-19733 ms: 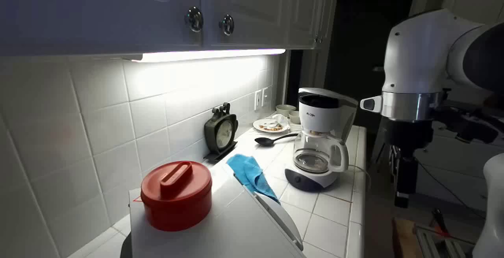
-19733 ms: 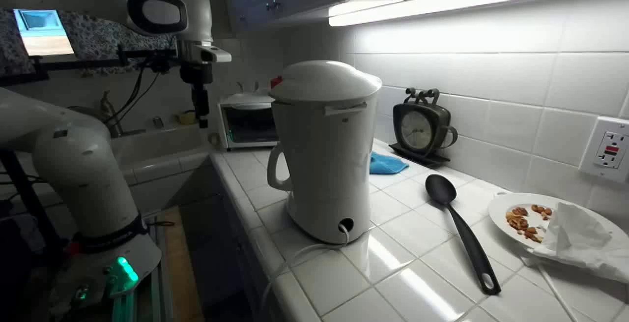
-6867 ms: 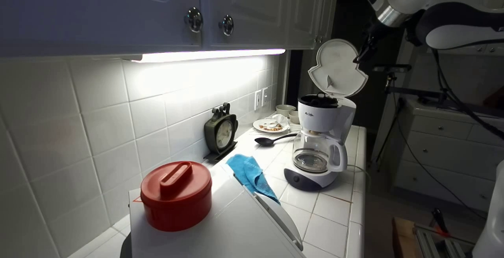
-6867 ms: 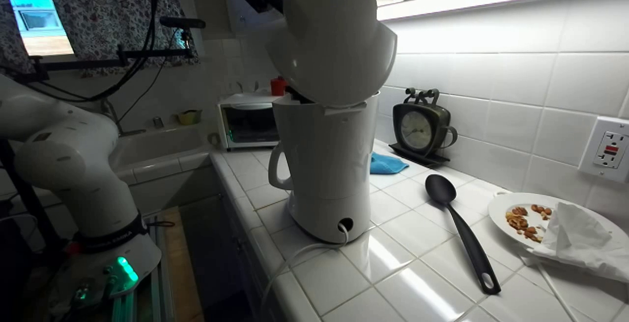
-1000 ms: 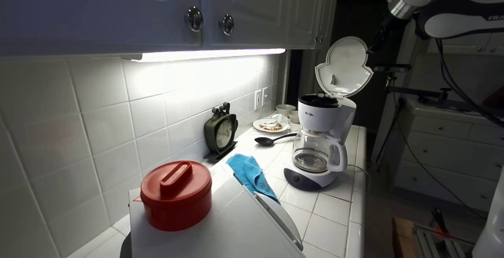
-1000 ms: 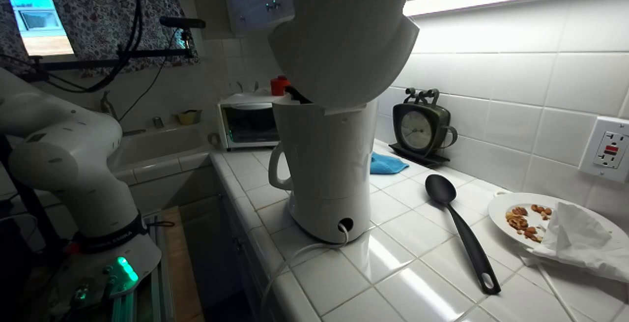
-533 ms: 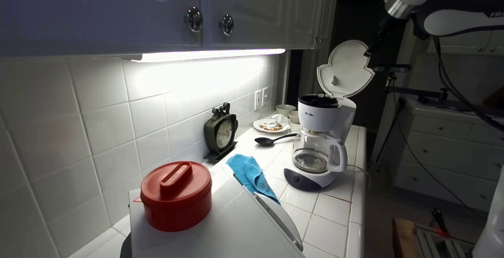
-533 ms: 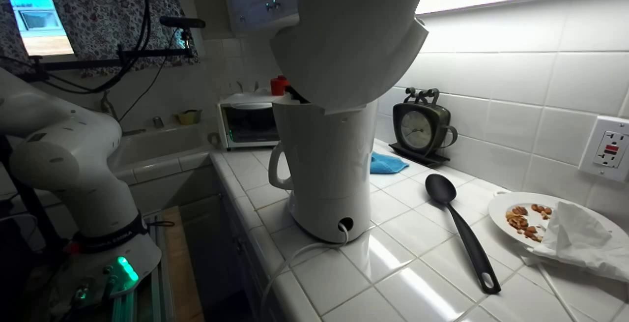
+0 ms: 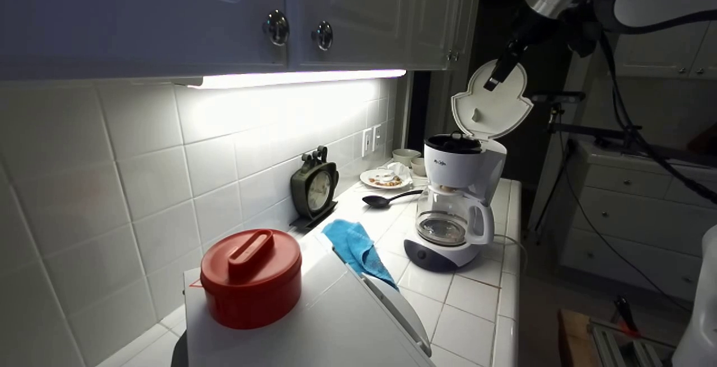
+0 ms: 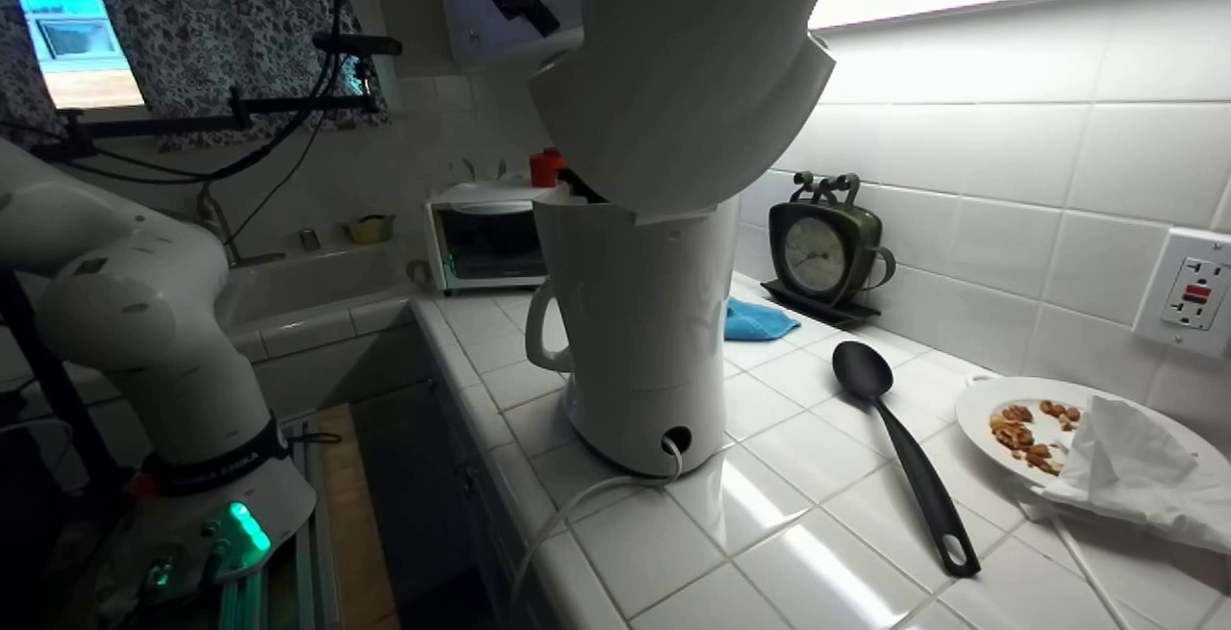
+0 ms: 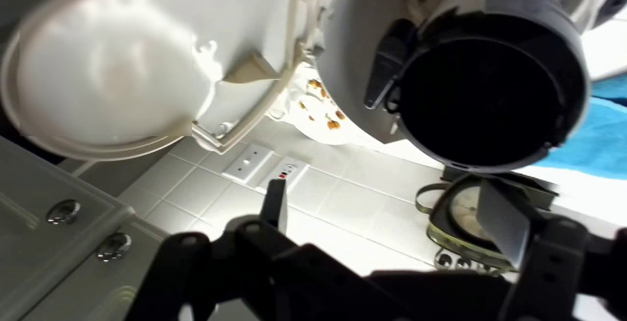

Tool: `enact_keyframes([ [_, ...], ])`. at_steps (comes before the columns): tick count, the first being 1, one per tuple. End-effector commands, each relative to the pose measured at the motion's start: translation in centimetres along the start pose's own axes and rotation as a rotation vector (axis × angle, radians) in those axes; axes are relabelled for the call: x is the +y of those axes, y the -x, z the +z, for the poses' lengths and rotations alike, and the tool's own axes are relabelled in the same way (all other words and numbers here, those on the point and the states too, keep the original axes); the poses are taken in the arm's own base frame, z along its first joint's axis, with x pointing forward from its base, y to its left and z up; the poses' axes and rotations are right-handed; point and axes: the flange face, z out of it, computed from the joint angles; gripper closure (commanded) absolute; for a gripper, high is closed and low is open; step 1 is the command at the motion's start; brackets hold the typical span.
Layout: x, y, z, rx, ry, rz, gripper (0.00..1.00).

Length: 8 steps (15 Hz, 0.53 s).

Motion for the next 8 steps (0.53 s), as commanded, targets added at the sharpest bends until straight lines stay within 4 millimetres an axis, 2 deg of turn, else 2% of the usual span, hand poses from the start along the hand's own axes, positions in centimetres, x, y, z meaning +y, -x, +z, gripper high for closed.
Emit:
enact_keyframes([
  [1,-2.4,0.0,0.5,0.023,-0.157,0.051,0.00],
  [8,-5.0,2.0,4.5,-0.023,-0.442,0.139,0.00],
])
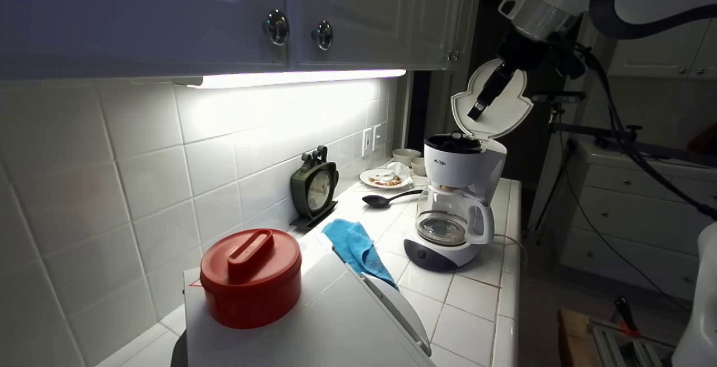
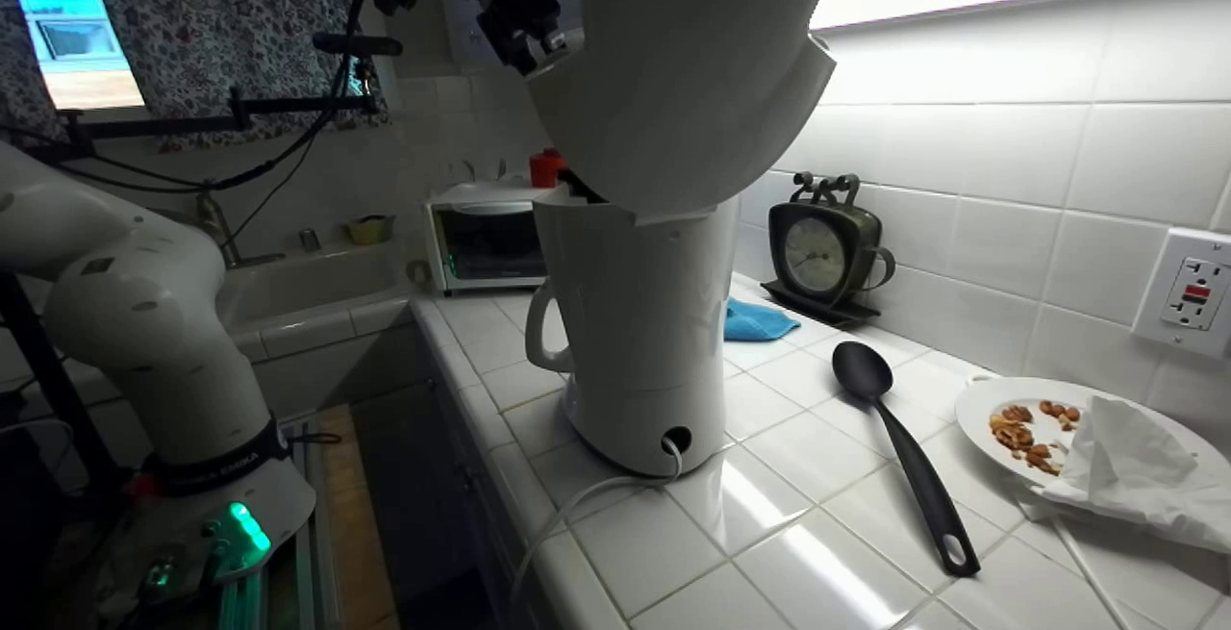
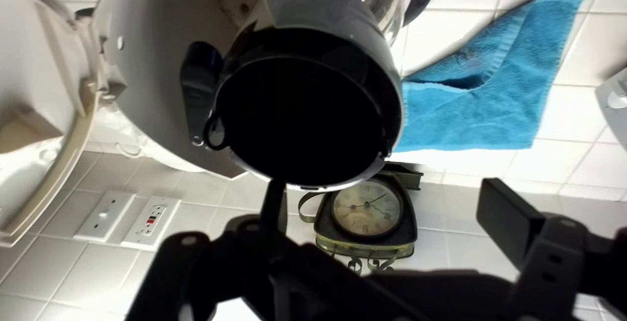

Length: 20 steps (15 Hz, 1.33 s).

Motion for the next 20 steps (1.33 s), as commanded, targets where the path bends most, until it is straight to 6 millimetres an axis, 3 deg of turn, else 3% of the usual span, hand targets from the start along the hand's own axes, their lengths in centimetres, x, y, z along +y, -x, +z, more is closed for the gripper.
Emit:
enact_keyframes([
  [1,-0.1,1.5,1.9,-0.015,-0.120,0.039,0.00],
  [13,0.4,1.2,7.3,0.066,-0.157,0.026,0.00],
  [14,0.5,1.2,7.5,0.069,-0.159,0.029,0.25],
  [16,0.6,1.0,7.8,0.069,-0.161,0.033,0.34],
  [20,0.7,0.9,8.1,0.067,-0.161,0.031,0.64],
])
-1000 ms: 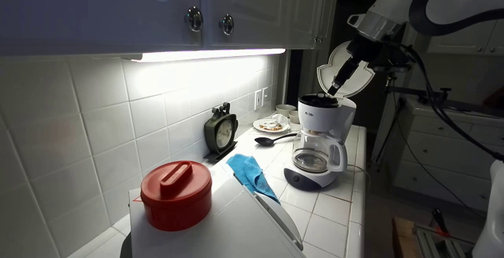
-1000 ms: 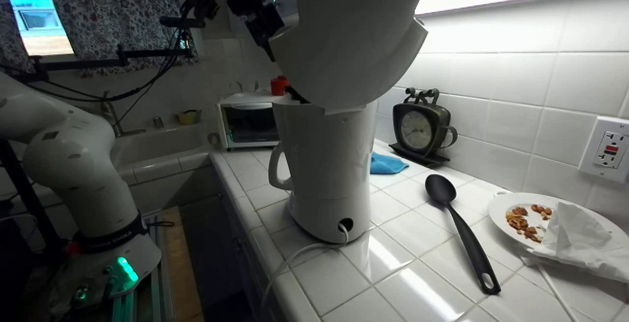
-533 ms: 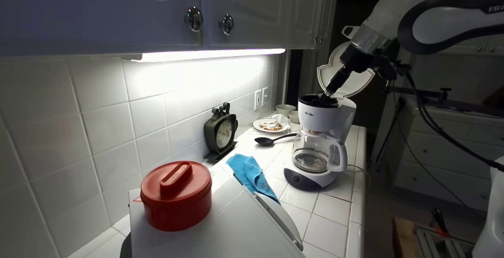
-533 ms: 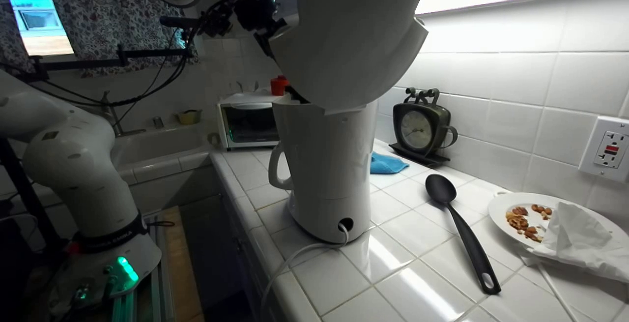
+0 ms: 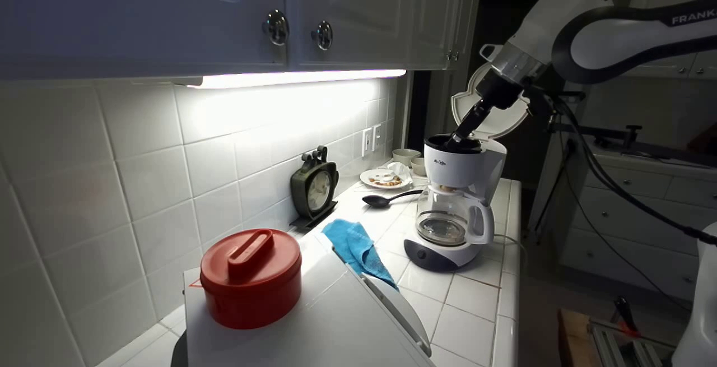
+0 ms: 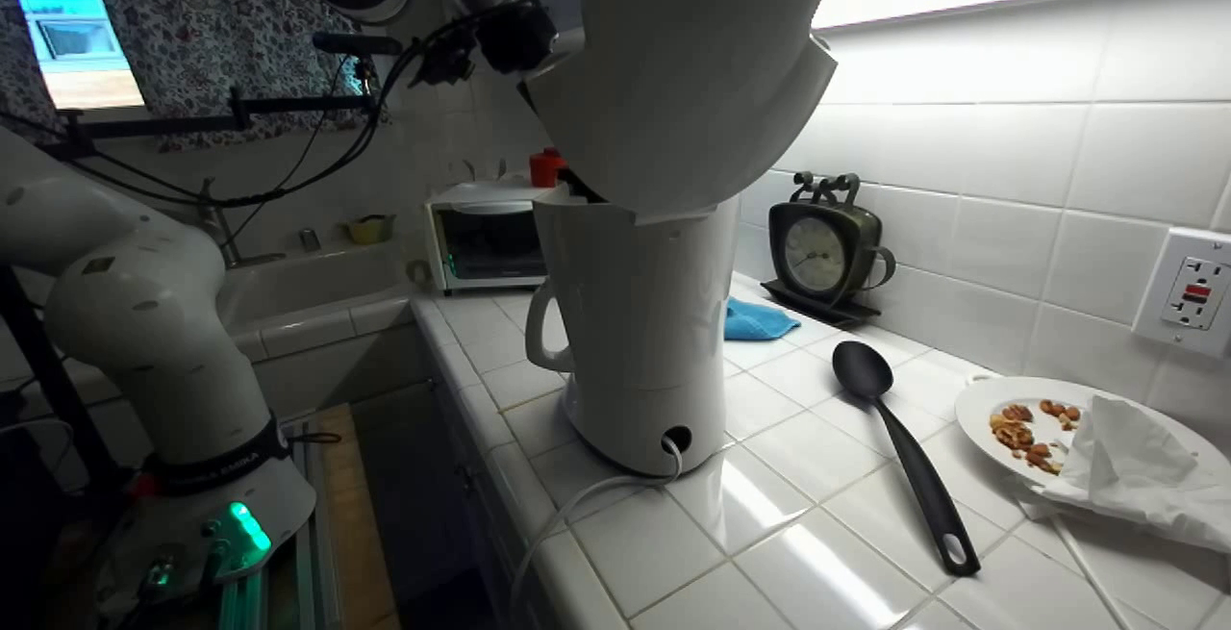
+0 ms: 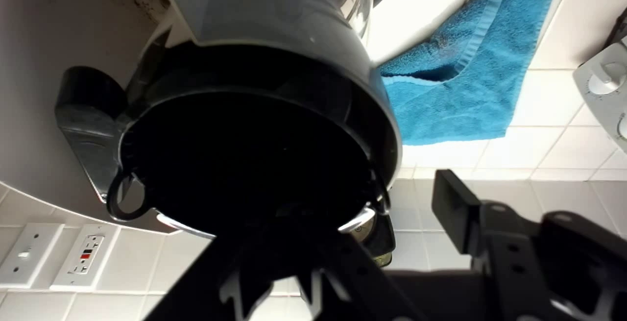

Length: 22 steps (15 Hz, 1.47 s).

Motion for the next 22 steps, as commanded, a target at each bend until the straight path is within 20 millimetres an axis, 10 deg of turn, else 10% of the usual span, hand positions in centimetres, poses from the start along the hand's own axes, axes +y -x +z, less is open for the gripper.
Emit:
enact_keyframes([
  [1,0.3,-0.1,0.2,0.015,-0.023,-0.004,0.70],
  [6,0.5,0.0,0.0,0.002,-0.018,-0.006,0.99],
  [22,2.3,0.5,-2.6,-0.180,0.129,-0.357,0.99],
])
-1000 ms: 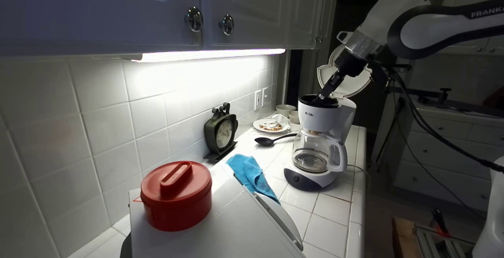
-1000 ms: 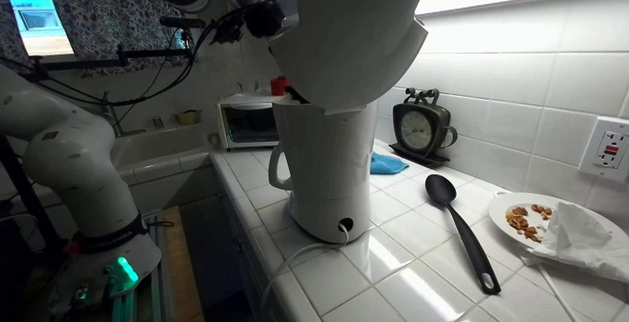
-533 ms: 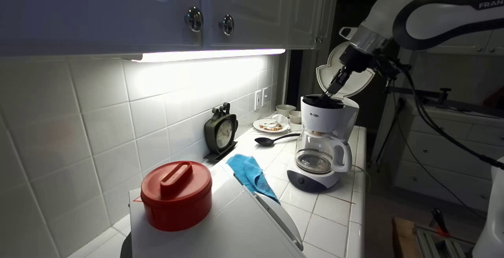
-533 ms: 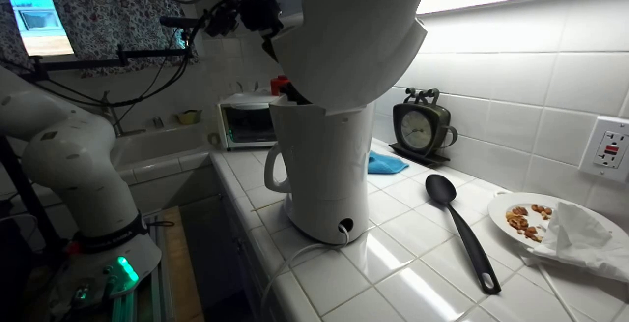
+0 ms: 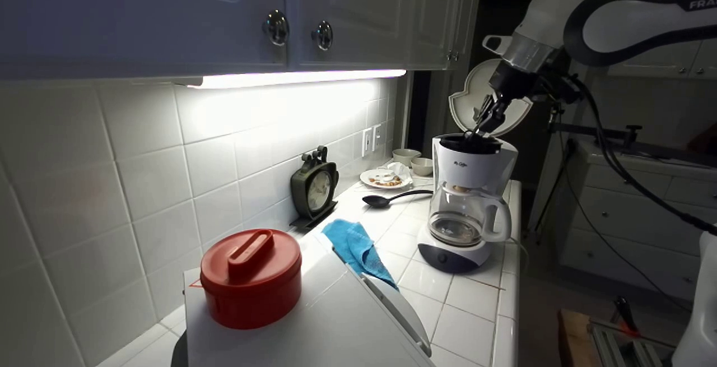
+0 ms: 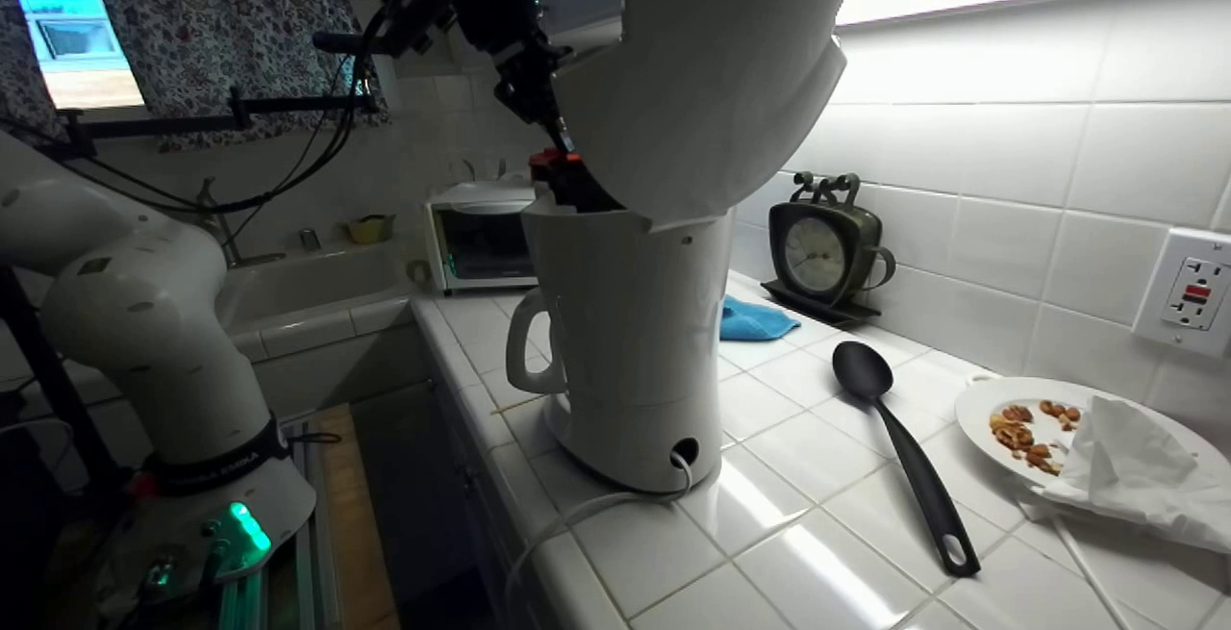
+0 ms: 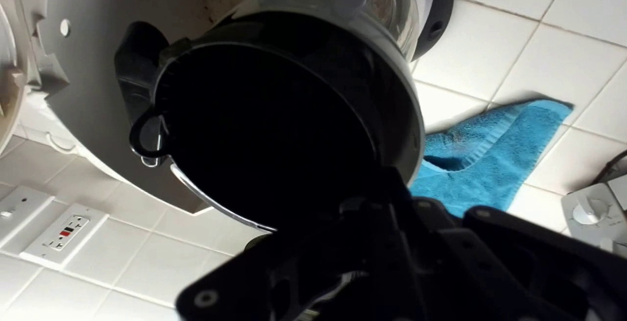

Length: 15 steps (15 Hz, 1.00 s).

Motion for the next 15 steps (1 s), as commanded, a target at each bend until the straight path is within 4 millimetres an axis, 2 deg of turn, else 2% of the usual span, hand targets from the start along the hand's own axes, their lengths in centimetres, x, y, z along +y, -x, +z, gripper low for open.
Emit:
enact_keyframes([
  [1,0.9,0.1,0.1,-0.030,0.069,-0.073,0.99],
  [9,0.6,-1.0,-0.6,-0.028,0.118,-0.103,0.99],
  [15,-0.6,-2.7,-0.3,-0.092,0.165,0.004,0.99],
])
